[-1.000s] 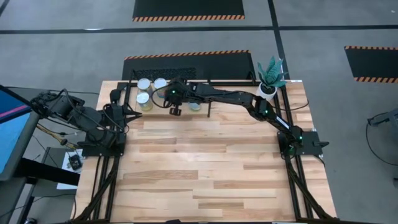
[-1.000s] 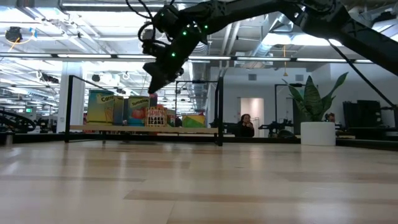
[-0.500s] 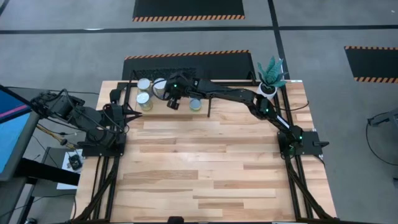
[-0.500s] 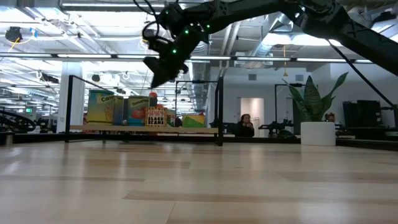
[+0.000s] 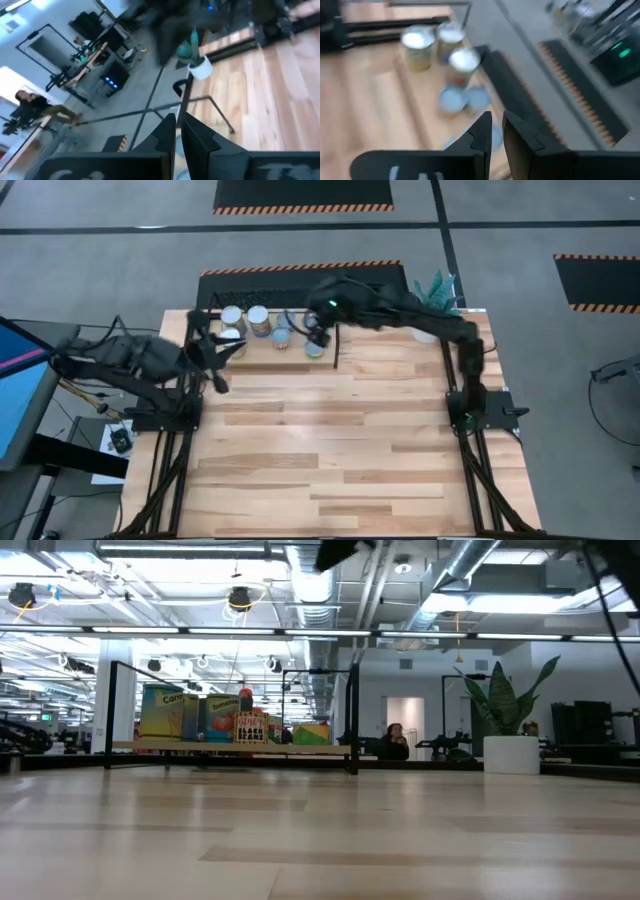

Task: Pick and place cans onto a shelf
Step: Adjust the black beans can on the shelf

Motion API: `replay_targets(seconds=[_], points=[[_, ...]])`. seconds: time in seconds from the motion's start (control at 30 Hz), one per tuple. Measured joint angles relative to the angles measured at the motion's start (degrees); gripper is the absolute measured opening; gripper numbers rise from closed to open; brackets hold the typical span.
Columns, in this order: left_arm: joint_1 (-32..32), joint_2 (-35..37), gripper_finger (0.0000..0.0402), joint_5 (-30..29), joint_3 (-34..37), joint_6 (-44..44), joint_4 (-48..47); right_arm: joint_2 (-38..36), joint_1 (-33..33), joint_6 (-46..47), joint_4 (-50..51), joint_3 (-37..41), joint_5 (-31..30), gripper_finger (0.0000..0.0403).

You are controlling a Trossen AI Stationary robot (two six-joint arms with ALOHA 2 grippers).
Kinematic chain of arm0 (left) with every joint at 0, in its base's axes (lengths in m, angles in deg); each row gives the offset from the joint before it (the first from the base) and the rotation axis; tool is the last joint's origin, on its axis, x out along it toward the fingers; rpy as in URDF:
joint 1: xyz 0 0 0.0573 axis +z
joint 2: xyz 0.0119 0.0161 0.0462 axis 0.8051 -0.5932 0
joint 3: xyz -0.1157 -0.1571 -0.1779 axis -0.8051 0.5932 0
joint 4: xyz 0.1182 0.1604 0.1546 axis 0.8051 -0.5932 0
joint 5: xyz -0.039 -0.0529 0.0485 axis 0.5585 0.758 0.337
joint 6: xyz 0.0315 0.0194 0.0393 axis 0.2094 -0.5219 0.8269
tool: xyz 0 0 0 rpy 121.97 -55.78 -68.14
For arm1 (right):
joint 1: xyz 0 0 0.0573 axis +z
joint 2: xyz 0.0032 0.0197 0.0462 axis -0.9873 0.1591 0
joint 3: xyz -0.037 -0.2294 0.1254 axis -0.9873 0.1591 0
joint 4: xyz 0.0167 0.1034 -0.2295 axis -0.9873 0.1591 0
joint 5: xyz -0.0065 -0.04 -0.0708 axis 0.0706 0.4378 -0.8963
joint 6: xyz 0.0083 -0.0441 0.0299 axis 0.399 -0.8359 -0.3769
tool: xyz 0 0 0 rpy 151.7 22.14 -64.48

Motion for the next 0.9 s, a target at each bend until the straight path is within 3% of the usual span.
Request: replay_targets(seconds=[0.07, 0.23, 0.37, 0.47, 0.67, 0.77, 0.9], points=[[6.5, -0.8, 0.0022, 5.9, 0.0, 1.4, 3.6, -3.5, 2.1, 4.8, 6.9, 0.1, 0.2, 0.007], [23.1, -6.1, 0.0022, 27.8, 0.0, -1.8, 8.6, -11.3, 8.5, 19.9, 26.5, 0.0, 0.1, 0.007], [34.0, -15.5, 0.0022, 36.1, -0.5, -5.3, 10.9, -15.7, 16.0, 25.5, 25.6, 4.5, 0.5, 0.007], [40.5, -24.0, 0.0022, 41.2, -4.2, -8.1, 5.9, -18.5, 22.2, 26.7, 25.9, 7.4, 0.2, 0.007], [46.6, -36.4, 0.0022, 44.7, -14.6, -6.2, -17.6, -19.4, 32.4, 34.5, 27.7, 17.0, -5.8, 0.007], [46.9, -39.4, 0.0022, 44.6, -15.8, -4.2, -19.7, -20.0, 35.5, 39.3, 27.7, 23.1, -8.2, 0.007], [46.9, -43.0, 0.0022, 44.9, -15.8, 2.8, -19.9, -18.9, 37.0, 52.4, 27.0, 31.1, -10.5, 0.007]])
